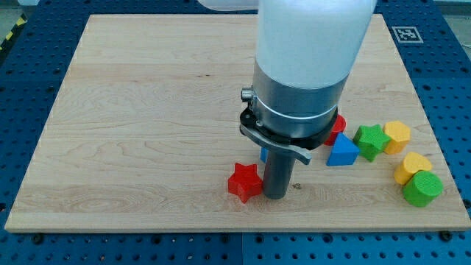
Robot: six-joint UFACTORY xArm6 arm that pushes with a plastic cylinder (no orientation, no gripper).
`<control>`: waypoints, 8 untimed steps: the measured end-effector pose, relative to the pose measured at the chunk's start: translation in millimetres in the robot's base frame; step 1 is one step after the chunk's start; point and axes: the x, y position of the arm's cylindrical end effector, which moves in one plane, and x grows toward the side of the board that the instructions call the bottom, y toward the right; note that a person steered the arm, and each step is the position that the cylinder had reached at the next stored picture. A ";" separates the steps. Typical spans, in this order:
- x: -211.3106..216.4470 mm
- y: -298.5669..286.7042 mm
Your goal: Move the blue cube into the red star
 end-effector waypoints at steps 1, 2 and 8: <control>2.3 13.1; 4.8 58.4; -64.0 20.4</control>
